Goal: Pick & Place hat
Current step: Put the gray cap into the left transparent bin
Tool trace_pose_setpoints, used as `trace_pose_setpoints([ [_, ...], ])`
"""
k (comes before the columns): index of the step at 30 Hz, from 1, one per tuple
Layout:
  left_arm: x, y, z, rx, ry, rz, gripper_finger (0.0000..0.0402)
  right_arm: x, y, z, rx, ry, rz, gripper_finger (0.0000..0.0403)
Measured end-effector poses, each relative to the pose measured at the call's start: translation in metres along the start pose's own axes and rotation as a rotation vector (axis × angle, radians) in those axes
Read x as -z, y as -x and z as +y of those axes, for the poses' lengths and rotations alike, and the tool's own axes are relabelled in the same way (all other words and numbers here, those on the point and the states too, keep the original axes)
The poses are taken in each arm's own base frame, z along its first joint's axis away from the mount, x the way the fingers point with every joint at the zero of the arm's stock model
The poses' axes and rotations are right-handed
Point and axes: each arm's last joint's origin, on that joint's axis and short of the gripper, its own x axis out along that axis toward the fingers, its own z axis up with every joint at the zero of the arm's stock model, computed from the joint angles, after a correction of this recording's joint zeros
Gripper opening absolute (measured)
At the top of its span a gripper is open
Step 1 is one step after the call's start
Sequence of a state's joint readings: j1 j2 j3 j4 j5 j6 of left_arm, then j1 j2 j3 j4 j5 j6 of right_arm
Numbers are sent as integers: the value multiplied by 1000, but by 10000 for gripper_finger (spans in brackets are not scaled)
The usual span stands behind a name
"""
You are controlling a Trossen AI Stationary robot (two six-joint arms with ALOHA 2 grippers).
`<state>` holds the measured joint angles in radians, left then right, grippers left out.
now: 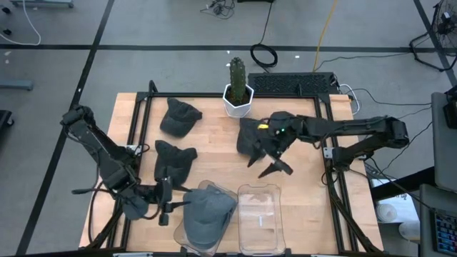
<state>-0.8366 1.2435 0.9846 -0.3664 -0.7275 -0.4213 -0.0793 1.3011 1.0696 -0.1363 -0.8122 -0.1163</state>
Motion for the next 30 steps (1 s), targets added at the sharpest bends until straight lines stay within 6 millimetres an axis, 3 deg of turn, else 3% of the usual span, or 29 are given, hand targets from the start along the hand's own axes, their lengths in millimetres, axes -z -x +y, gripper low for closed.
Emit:
trace_pose_setpoints([
  [4,-6,5,3,-6,-35,-11,124,-3,20,18,63,63,-45,174],
  [10,-2,-4,10,70,122,100,14,1,60,59,134,179,-127,16],
  [13,6,-15,3,80,176,166,5,13,73,78,126,231,-181,14],
  [18,29,-21,-6,-16,350,299,3,35,82,92,162,302,-276,2],
  [25,51,-34,-11,-96,442,452,2,55,81,91,246,317,-318,10],
  [30,44,-44,-4,-79,393,422,1,66,75,86,244,313,-320,2],
])
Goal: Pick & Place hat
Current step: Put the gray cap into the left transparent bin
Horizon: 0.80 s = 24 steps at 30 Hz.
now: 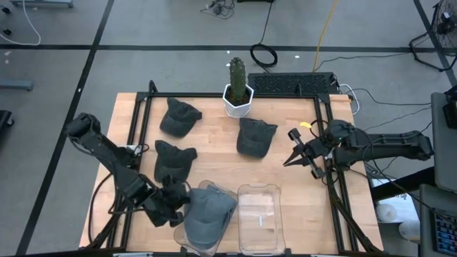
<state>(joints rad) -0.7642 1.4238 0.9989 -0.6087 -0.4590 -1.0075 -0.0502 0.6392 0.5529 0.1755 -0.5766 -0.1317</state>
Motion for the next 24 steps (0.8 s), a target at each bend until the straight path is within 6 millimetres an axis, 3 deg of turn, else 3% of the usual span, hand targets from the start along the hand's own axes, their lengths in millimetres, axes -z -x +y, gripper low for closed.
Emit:
trace_pose_setpoints([
  [15,-48,-27,7,220,-332,-43,1,2,-1,0,1,-31,-14,1],
  [24,-55,-27,-2,384,-458,-97,2,2,-1,0,2,-31,-14,1],
])
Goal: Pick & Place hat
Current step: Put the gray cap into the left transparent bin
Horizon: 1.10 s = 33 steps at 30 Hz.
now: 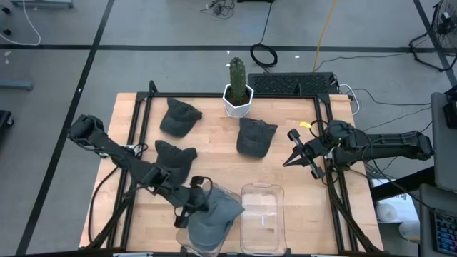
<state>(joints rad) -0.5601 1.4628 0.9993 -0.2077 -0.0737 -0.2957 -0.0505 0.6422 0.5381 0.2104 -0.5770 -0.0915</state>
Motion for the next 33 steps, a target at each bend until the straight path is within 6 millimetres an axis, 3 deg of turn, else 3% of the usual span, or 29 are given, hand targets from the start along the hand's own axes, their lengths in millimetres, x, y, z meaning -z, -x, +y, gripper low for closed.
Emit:
trace_pose_setpoints([
  [9,29,-6,13,-115,254,158,1,0,0,0,0,3,-3,1],
  [15,34,-7,14,-135,364,167,1,0,0,0,0,4,-3,1],
  [25,45,-3,19,-295,737,203,1,-1,0,0,1,9,-9,0],
  [33,47,-2,16,-388,923,118,1,-1,0,0,1,9,-9,0],
])
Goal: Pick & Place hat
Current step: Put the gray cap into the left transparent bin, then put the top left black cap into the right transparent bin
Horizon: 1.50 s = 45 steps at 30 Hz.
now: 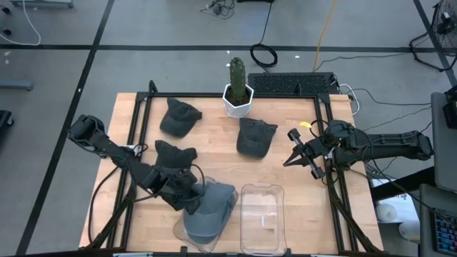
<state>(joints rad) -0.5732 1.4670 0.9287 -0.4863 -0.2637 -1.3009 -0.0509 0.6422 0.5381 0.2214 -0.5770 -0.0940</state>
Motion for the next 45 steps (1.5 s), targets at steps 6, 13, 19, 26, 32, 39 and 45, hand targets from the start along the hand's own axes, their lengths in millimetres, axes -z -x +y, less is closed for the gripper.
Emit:
trace_pose_setpoints([
  [6,7,3,8,-100,225,-106,1,0,0,0,0,0,0,0],
  [13,16,6,1,-42,288,-165,0,0,0,0,-3,19,0,0],
  [19,10,8,-24,177,66,-232,0,0,0,0,-3,20,0,0],
  [26,6,16,-36,292,-135,-255,0,0,0,0,-4,-5,4,0],
  [32,-4,41,-35,329,-243,-343,0,1,0,0,-5,-12,13,0],
  [39,-30,89,-9,202,-327,-528,1,4,0,1,-6,-17,33,0],
  [45,-64,117,31,37,-381,-579,51,8,0,-2,74,50,31,6],
])
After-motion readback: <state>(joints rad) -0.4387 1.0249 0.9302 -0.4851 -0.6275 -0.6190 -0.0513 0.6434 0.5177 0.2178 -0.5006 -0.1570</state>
